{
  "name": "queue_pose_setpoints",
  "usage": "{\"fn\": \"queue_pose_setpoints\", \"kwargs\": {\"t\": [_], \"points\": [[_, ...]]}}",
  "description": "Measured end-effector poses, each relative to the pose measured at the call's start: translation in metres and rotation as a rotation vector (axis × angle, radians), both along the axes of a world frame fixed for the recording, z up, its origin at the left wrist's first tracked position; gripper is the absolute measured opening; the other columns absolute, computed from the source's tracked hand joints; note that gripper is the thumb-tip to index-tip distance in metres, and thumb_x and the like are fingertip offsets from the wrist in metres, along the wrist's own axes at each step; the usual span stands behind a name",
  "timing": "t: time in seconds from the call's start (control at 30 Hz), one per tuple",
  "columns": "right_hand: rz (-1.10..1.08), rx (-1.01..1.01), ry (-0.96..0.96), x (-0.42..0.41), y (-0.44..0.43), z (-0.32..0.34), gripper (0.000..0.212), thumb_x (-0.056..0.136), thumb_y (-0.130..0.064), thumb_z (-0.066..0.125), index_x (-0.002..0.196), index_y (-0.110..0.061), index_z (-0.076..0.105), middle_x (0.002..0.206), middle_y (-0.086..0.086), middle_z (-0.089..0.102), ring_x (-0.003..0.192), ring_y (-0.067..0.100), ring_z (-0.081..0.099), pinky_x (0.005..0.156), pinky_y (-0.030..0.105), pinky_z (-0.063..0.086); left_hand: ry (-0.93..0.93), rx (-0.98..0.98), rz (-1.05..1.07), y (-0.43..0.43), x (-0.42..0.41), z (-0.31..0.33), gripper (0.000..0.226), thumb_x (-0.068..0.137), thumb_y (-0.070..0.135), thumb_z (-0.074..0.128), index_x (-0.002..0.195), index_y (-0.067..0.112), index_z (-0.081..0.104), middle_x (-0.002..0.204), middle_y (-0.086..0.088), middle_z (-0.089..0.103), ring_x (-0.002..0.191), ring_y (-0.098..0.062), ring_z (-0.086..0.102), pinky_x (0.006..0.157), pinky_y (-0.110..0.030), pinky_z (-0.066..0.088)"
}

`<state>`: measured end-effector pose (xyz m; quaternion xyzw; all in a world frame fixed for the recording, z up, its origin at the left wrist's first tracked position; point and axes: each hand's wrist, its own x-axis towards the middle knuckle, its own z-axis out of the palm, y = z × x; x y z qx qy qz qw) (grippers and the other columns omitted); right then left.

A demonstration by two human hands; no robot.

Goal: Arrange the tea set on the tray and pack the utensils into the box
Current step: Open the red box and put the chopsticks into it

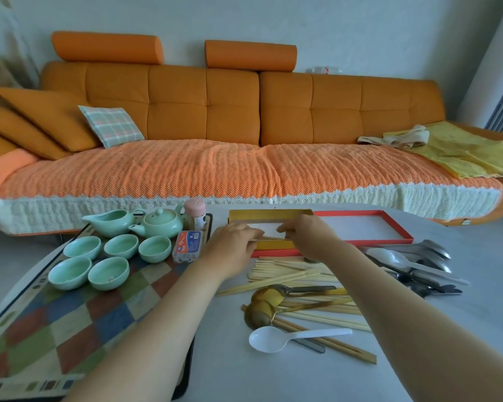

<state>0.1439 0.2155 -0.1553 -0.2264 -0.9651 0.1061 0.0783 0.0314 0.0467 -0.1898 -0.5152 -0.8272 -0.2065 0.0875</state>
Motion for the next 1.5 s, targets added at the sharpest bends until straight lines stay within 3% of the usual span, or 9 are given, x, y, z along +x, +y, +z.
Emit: {"fn": "queue_pose_setpoints", "kwargs": {"t": [0.13, 0.23, 0.33, 0.5, 0.67, 0.83, 1.03, 1.17, 1.5], "points": [[0.005, -0.091, -0.001, 0.004, 0.0, 0.002, 0.032, 0.102, -0.021, 0.04, 0.114, -0.026, 0.069, 0.093, -0.002, 0.071, 0.06, 0.011, 0.057, 0.06, 0.029, 0.051, -0.092, -0.034, -0.025, 0.001, 0.003, -0.005, 0.044, 0.101, 0.016, 0.047, 0.144, 0.025, 0.048, 0.144, 0.002, 0.049, 0.136, -0.02, 0.036, 0.114, -0.036, 0.028], [-0.015, -0.035, -0.067, 0.012, -0.005, 0.001, 0.037, 0.1, -0.034, 0.037, 0.081, -0.017, 0.065, 0.066, -0.003, 0.059, 0.064, 0.021, 0.06, 0.056, 0.028, 0.042, -0.111, -0.045, -0.045, 0.002, 0.009, -0.006, 0.049, 0.1, 0.012, 0.048, 0.147, 0.024, 0.043, 0.147, 0.002, 0.042, 0.142, -0.021, 0.029, 0.122, -0.043, 0.008], [-0.07, 0.056, -0.099, 0.022, -0.009, 0.0, 0.049, 0.1, -0.045, 0.035, 0.076, -0.015, 0.065, 0.072, 0.002, 0.064, 0.071, 0.02, 0.061, 0.063, 0.031, 0.045, -0.01, -0.132, -0.057, 0.002, 0.018, -0.003, 0.05, 0.1, 0.017, 0.047, 0.149, 0.027, 0.038, 0.149, 0.004, 0.046, 0.139, -0.019, 0.037, 0.123, -0.047, -0.002], [0.023, -0.08, -0.125, 0.041, -0.016, 0.005, 0.034, 0.102, -0.035, 0.04, 0.13, -0.028, 0.059, 0.115, 0.0, 0.064, 0.097, 0.018, 0.056, 0.09, 0.033, 0.047, -0.025, -0.149, -0.031, -0.003, 0.024, 0.006, 0.042, 0.102, 0.025, 0.045, 0.143, 0.03, 0.045, 0.139, 0.003, 0.056, 0.127, -0.025, 0.046, 0.113, -0.039, 0.026], [0.058, -0.102, -0.142, 0.052, -0.025, 0.006, 0.039, 0.1, -0.02, 0.043, 0.135, -0.03, 0.056, 0.12, 0.0, 0.064, 0.102, 0.018, 0.059, 0.091, 0.032, 0.051, -0.051, -0.168, 0.015, -0.018, 0.034, 0.011, 0.034, 0.1, 0.035, 0.046, 0.133, 0.035, 0.055, 0.125, 0.006, 0.065, 0.115, -0.026, 0.053, 0.097, -0.037, 0.041], [0.08, -0.123, -0.064, 0.063, -0.037, 0.01, 0.043, 0.098, -0.011, 0.046, 0.135, -0.03, 0.057, 0.141, -0.004, 0.052, 0.127, 0.018, 0.049, 0.107, 0.033, 0.04, -0.064, -0.124, -0.013, -0.032, 0.046, 0.016, 0.041, 0.098, 0.036, 0.053, 0.138, 0.027, 0.052, 0.136, 0.005, 0.055, 0.126, -0.019, 0.047, 0.106, -0.035, 0.038], [0.189, -0.022, 0.06, 0.074, -0.048, 0.026, 0.027, 0.09, -0.013, 0.056, 0.099, -0.032, 0.073, 0.104, -0.014, 0.067, 0.096, 0.008, 0.061, 0.087, 0.027, 0.052, -0.054, -0.054, -0.058, -0.049, 0.063, 0.032, 0.013, 0.09, 0.031, 0.058, 0.101, 0.03, 0.065, 0.101, 0.014, 0.058, 0.097, -0.011, 0.057, 0.08, -0.029, 0.05], [0.258, -0.019, -0.181, 0.078, -0.056, 0.015, 0.025, 0.092, -0.02, 0.061, 0.11, -0.032, 0.073, 0.115, -0.013, 0.069, 0.104, 0.008, 0.063, 0.096, 0.03, 0.05, -0.192, -0.397, -0.024, -0.058, 0.067, 0.03, 0.026, 0.083, 0.038, 0.068, 0.109, 0.035, 0.065, 0.104, 0.013, 0.061, 0.093, -0.01, 0.059, 0.078, -0.03, 0.053], [0.232, -0.053, -0.172, 0.072, -0.038, 0.013, 0.013, 0.095, -0.029, 0.062, 0.104, -0.027, 0.071, 0.103, -0.012, 0.066, 0.092, 0.006, 0.059, 0.091, 0.029, 0.052, -0.247, -0.268, -0.034, -0.061, 0.049, 0.033, 0.013, 0.092, 0.024, 0.063, 0.102, 0.03, 0.07, 0.096, 0.012, 0.063, 0.085, -0.004, 0.059, 0.071, -0.02, 0.046]]}}
